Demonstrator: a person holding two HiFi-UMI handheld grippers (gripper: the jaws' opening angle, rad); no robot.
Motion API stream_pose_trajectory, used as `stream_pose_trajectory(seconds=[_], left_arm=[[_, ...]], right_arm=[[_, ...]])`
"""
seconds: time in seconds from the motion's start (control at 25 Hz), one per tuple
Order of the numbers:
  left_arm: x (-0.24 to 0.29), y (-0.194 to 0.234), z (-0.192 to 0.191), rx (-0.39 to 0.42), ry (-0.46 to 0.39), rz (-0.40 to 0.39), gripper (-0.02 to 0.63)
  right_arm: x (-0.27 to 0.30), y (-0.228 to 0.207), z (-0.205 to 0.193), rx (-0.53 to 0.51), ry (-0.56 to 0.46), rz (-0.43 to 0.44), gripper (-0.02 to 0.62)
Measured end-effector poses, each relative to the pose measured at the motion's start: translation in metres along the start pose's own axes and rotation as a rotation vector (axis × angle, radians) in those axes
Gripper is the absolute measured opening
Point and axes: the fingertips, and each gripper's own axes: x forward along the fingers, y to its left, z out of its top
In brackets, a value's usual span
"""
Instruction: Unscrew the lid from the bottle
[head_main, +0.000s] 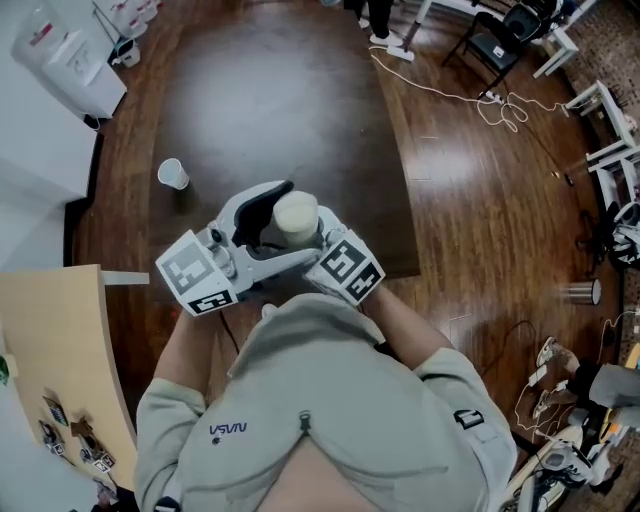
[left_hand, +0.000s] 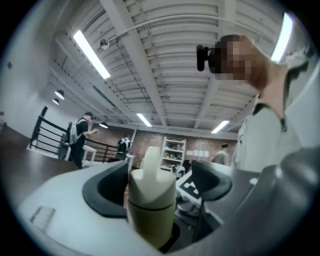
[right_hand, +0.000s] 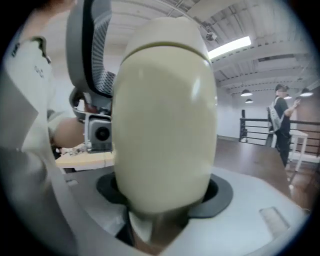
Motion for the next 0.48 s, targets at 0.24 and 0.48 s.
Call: stream_pose_trajectory(seconds=[0.24,0.48], left_arm=[[-0.028,-0.029,0.014,-0.1,0.059,-0.35,0.39],[-0.043,-0.053,0.015,-0.163,0.092,-0.586,0.4]], right_arm=[[-0.027,0.082,0.006,-0.051,0.05,0.581,0.298],[-0.062,0.137,0.019,0.033,0.086,1.015,0.298]])
